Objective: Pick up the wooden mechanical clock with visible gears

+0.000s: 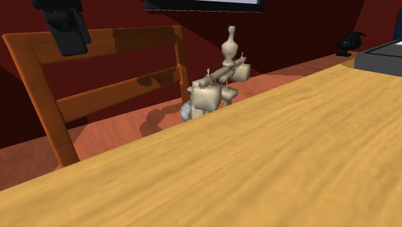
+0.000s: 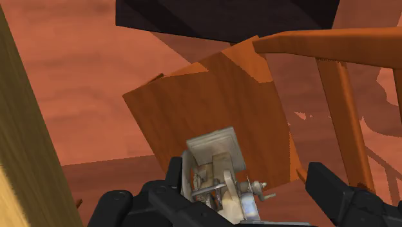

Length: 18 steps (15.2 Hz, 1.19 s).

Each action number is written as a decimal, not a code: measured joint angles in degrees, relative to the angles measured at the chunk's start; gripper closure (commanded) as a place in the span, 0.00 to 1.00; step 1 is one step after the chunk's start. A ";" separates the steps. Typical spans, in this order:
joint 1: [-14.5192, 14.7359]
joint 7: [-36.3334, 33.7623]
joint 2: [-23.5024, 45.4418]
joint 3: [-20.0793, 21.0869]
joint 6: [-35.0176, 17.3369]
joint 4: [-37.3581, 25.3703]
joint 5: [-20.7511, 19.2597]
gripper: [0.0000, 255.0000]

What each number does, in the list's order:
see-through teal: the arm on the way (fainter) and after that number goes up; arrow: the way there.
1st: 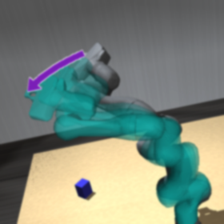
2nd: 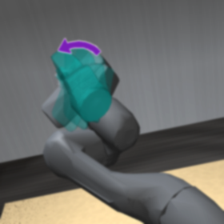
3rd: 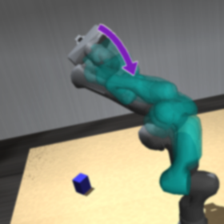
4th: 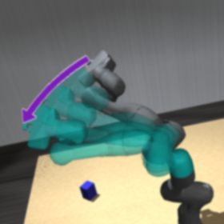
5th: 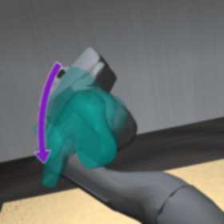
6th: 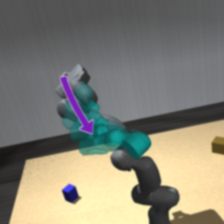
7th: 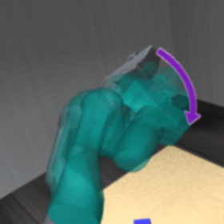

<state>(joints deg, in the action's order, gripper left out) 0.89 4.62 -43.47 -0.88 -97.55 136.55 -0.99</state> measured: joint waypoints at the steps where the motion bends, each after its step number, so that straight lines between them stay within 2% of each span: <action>1: 0.00 0.00 0.00 0.00 0.00 0.00 0.00 0.00; 3: -1.08 -5.09 2.26 1.82 -1.80 -0.39 1.35 0.00; 9: -6.44 -31.19 13.39 9.71 -7.96 -5.62 6.05 0.00; 16: -13.20 -61.22 28.84 15.06 -14.33 -15.33 6.42 0.00; 18: -13.79 -65.75 30.60 15.59 -15.36 -16.12 6.28 0.00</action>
<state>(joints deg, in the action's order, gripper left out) -12.91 -61.13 -12.87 14.71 -112.91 120.43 5.28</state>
